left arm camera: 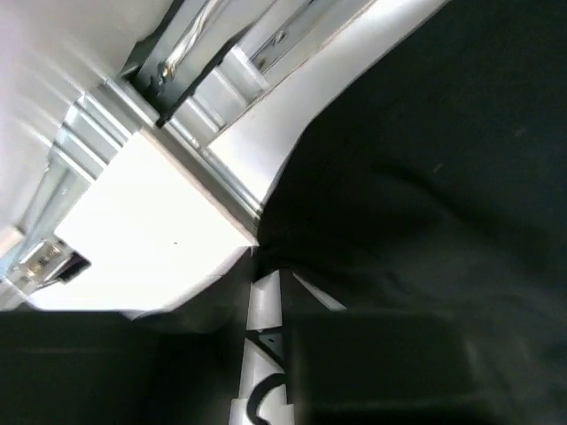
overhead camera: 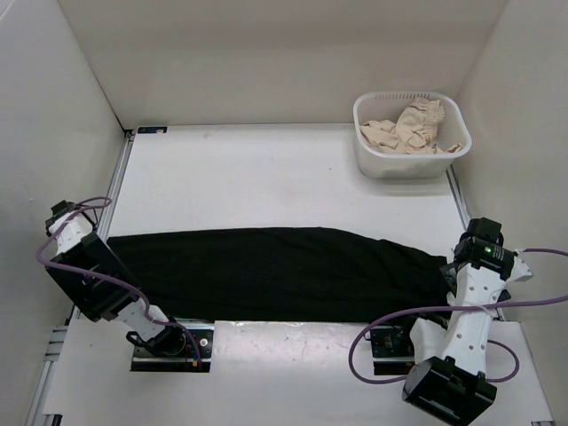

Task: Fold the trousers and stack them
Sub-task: Fold the trousers

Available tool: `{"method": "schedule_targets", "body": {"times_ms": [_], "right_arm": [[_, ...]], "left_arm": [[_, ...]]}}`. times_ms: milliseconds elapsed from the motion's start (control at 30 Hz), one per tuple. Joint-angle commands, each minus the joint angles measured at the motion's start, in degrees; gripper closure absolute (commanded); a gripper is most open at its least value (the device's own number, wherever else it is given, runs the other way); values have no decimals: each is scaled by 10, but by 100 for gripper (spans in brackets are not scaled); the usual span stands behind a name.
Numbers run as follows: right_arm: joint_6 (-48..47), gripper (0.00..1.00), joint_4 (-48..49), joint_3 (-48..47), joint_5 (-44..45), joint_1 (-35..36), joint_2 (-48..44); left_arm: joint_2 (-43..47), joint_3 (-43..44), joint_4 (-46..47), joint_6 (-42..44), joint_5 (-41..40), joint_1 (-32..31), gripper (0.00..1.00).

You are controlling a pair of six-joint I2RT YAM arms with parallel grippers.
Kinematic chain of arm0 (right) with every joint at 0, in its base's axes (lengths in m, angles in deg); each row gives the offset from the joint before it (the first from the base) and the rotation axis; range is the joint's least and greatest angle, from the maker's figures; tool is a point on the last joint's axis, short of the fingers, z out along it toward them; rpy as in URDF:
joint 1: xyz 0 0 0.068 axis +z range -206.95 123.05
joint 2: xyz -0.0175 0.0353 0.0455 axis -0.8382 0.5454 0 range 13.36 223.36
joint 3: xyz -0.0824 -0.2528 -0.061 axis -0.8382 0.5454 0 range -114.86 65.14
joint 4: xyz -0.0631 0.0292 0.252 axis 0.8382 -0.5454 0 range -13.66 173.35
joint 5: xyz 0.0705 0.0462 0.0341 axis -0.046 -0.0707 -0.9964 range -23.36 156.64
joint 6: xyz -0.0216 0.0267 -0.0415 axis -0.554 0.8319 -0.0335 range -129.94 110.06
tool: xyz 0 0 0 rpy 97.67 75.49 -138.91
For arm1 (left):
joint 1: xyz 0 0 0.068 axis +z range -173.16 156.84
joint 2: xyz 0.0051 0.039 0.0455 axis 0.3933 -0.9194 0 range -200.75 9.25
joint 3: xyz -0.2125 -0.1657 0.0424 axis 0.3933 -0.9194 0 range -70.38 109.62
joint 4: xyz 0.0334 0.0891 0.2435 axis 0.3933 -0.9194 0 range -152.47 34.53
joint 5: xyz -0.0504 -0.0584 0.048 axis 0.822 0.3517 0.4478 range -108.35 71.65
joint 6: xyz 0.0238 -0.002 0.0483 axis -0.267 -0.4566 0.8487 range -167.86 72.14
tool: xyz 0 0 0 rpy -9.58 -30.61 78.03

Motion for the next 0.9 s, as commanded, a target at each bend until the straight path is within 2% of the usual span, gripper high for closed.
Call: {"method": "schedule_targets", "body": {"times_ms": [0, 67, 100, 133, 167, 233, 267, 300, 333, 433, 467, 567, 667, 767, 867], "right_arm": [[36, 22, -6, -3, 64, -3, -13], [30, 14, -6, -12, 64, -3, -13], [20, 14, 0, -18, 64, -3, -13], [9, 12, 15, -24, 56, -3, -13], [-32, 12, 29, -37, 44, -3, -13], [-77, 18, 81, -46, 0, 11, 1], [-92, 22, 97, -46, -50, 22, 6], [-118, 31, 114, -46, -80, 46, 13], [-124, 34, 139, -46, -107, 60, 31], [-79, 47, 146, -30, -123, 137, 87], [-62, 49, 152, -20, -123, 179, 102], [-19, 57, 181, 24, -131, 228, 161], [-1, 63, 236, 62, -145, 248, 209], [-1, 66, 276, 68, -145, 248, 269], [-19, 69, 320, 39, -145, 248, 356]], "left_arm": [[13, -14, 20, 0, -35, 18, 64], [13, -14, 12, 0, -35, 18, 52], [13, -8, 12, 0, -35, 18, 46], [13, 9, 2, 0, -30, 18, 35], [13, 21, -3, 0, -30, 18, 33], [8, 70, -25, 0, -10, 12, 33], [8, 87, -35, 0, -3, 7, 33], [2, 105, -45, 0, 6, -1, 33], [2, 135, -66, 0, 21, -19, 33], [-5, 154, -80, 0, 43, -70, 33], [-5, 142, -85, 0, 48, -86, 33], [-18, 58, -73, 0, 42, -147, 34], [-39, -25, -10, 0, 15, -184, 35], [-82, -42, 50, 0, -16, -196, 37], [-128, -18, 88, 0, -16, -196, 39]]}}
